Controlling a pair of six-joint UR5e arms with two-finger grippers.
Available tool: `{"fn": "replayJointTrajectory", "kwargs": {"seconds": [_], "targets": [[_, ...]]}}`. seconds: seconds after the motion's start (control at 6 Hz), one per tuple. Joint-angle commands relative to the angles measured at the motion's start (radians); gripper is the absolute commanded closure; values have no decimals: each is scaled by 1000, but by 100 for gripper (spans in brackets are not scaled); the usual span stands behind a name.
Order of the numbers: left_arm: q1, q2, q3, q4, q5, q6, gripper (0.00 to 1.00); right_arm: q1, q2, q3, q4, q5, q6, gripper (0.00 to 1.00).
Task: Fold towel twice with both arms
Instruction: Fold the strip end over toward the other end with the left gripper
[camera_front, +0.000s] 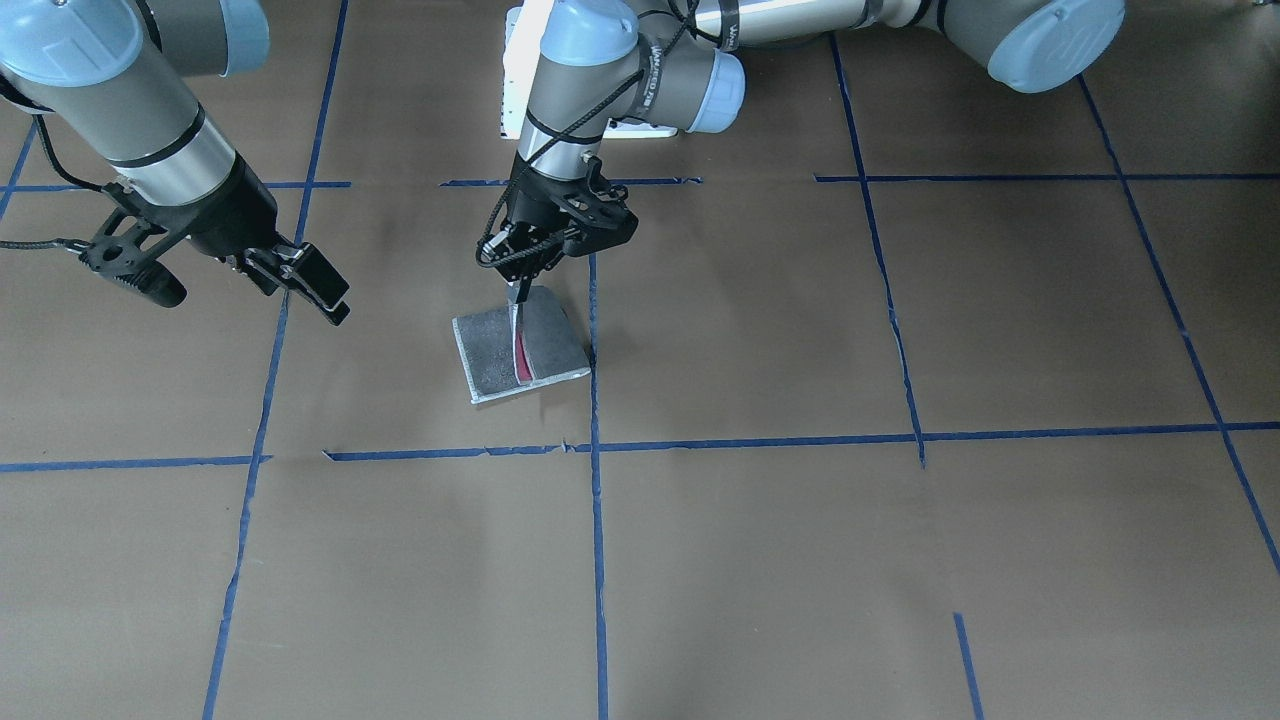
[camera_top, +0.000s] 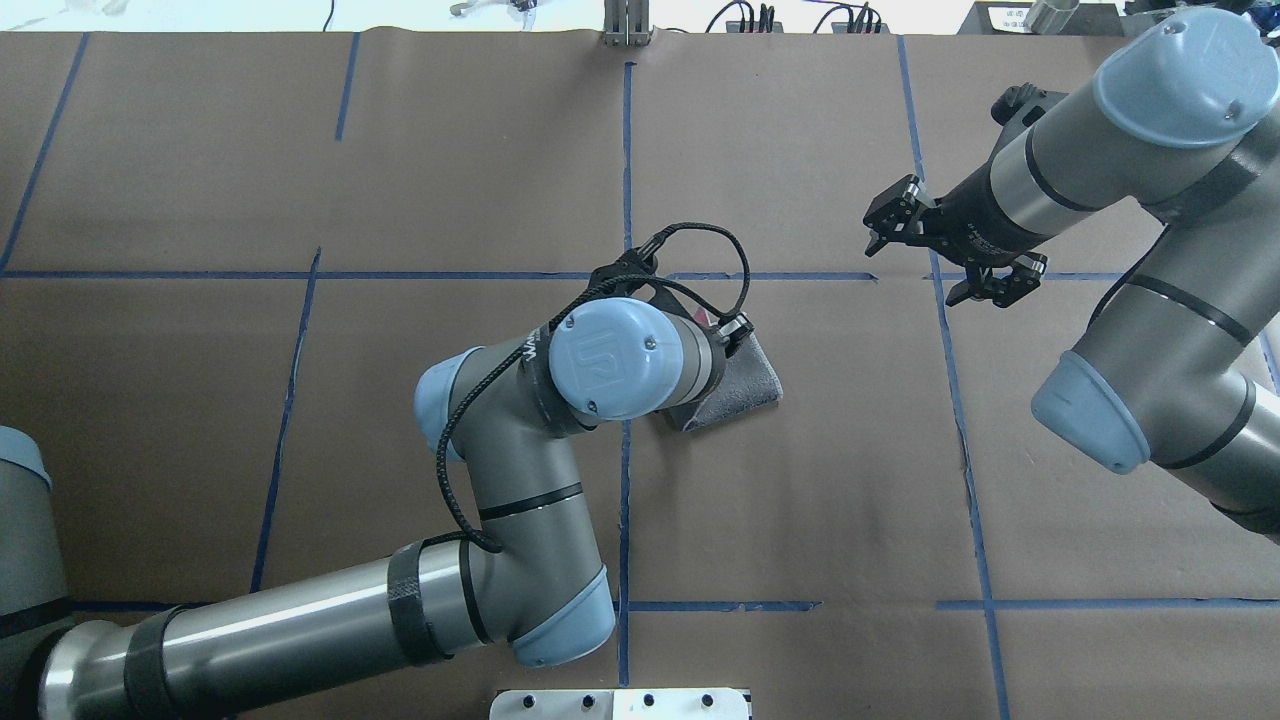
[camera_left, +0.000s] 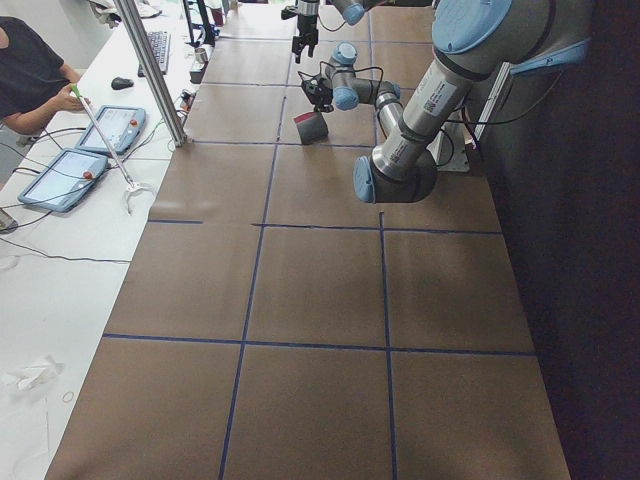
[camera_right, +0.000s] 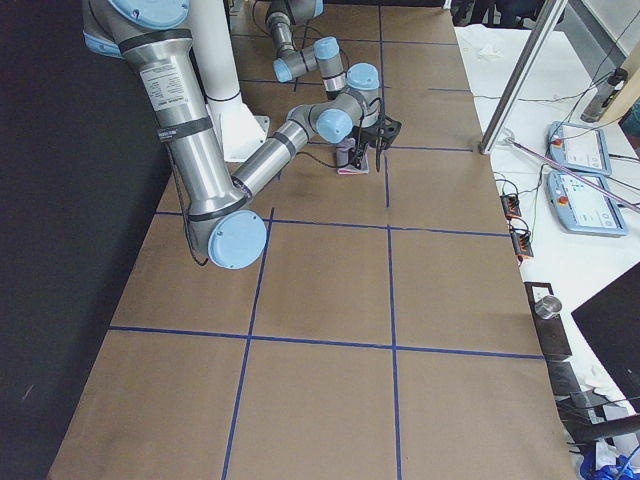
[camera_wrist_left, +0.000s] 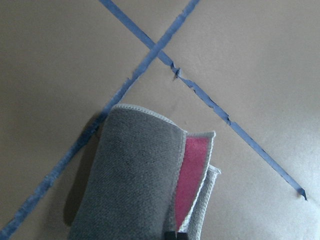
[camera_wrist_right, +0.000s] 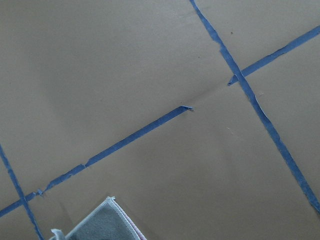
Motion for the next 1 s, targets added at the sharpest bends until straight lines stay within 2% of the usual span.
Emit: {"fn": "replayJointTrajectory", "kwargs": {"seconds": [0.0, 0.17, 0.33, 0.5, 0.67, 0.83], "targets": [[17, -115, 187, -81, 58, 0, 99, 1, -6, 2, 1, 0, 0, 0], [18, -150, 259, -166, 65, 77, 95, 4, -21, 16, 1, 0, 0, 0], [18, -190, 317, -173, 97, 198, 65, 18, -85, 46, 7, 2, -5, 0], [18, -163, 319, -214, 102, 212, 1, 24, -95, 56, 5, 2, -26, 0], [17, -154, 295, -249, 100, 215, 0, 26, -95, 61, 5, 3, -26, 0], [12, -117, 217, -246, 99, 218, 0, 26, -97, 58, 5, 2, -26, 0]]}}
